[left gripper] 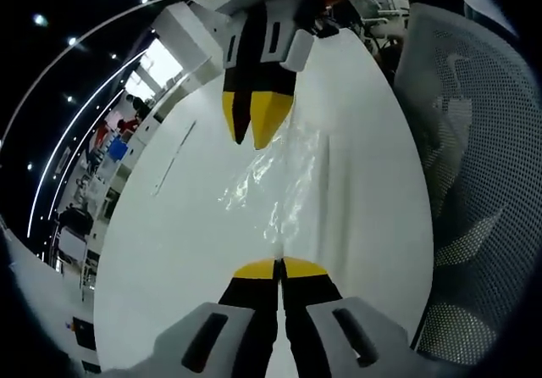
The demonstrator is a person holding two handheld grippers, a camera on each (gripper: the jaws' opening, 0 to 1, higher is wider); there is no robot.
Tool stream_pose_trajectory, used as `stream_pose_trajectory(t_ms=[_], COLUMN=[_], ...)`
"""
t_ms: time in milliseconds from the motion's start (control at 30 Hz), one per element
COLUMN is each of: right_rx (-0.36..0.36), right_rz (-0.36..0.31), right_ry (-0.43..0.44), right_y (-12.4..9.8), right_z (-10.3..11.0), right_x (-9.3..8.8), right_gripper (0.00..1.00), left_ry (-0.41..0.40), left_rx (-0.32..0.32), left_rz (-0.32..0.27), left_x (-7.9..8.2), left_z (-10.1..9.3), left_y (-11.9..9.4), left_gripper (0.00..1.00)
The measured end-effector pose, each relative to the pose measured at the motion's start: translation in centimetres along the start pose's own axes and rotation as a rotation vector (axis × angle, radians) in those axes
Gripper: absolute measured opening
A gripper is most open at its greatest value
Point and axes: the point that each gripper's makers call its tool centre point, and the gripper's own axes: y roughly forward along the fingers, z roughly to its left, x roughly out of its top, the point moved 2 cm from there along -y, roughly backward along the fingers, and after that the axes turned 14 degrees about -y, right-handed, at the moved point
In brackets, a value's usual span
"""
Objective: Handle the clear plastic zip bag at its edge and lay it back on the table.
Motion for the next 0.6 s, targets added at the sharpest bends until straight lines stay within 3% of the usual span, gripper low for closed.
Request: stream_pose_trajectory(t_ms=[367, 600], right_rx=[0.052, 0.095], right_rz=[-0.020, 0.012], right_ry=[-0.086, -0.209], right_y=[1.1, 1.8], right_z=[1.3, 2.8], right_x=[1.9, 2.5], right_gripper=[0.13, 0.11], left_ry=[-0.012, -0.007], left_rx=[0.000, 0.001], left_rz=[-0.015, -0.020], left_x=[0.6, 1.1], left_z=[0.1, 0.1], left_y=[-0.3, -0.3], left_gripper=[0.00, 0.00])
